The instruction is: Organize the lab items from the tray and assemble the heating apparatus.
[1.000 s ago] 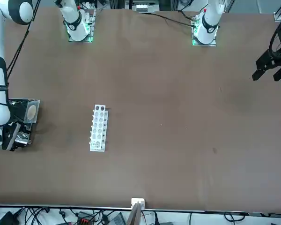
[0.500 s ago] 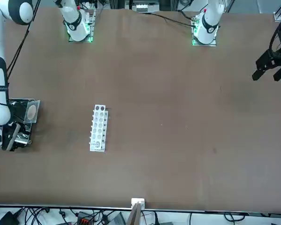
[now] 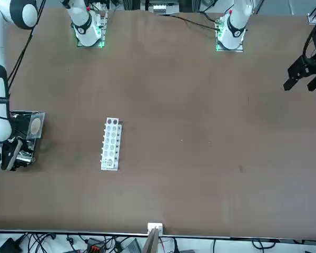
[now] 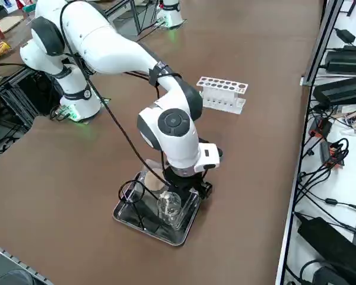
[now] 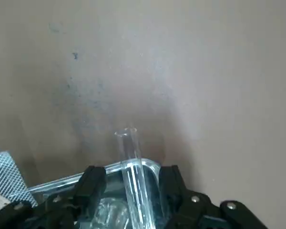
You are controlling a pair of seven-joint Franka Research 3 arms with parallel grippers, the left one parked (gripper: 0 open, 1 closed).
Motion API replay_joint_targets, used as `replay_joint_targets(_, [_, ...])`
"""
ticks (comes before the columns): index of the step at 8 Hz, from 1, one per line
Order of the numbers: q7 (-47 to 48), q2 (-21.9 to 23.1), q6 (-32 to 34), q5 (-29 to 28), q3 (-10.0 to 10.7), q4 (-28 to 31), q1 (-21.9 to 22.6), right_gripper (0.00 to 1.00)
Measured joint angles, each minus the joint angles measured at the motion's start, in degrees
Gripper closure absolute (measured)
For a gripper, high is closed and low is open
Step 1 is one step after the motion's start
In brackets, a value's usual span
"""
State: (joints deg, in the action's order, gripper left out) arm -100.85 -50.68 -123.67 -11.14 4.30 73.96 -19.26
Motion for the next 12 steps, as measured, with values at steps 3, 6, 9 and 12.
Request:
replay_joint_targets(3, [-0.14, -0.13, -0.03, 0.02, 0.0, -0.26, 0.0, 0.36])
replay_joint_targets(6, [-0.21, -0.17, -0.08, 0.02, -0.01, -0.45, 0.0, 0.42])
replay_joint_targets(9, [-0.27, -0.2, -0.14, 0.02, -0.05, -0.64, 0.0, 0.5])
replay_joint_targets(12, [-0.39, -0.2, 0.3, 0.02, -0.07, -0.75, 0.0, 0.53])
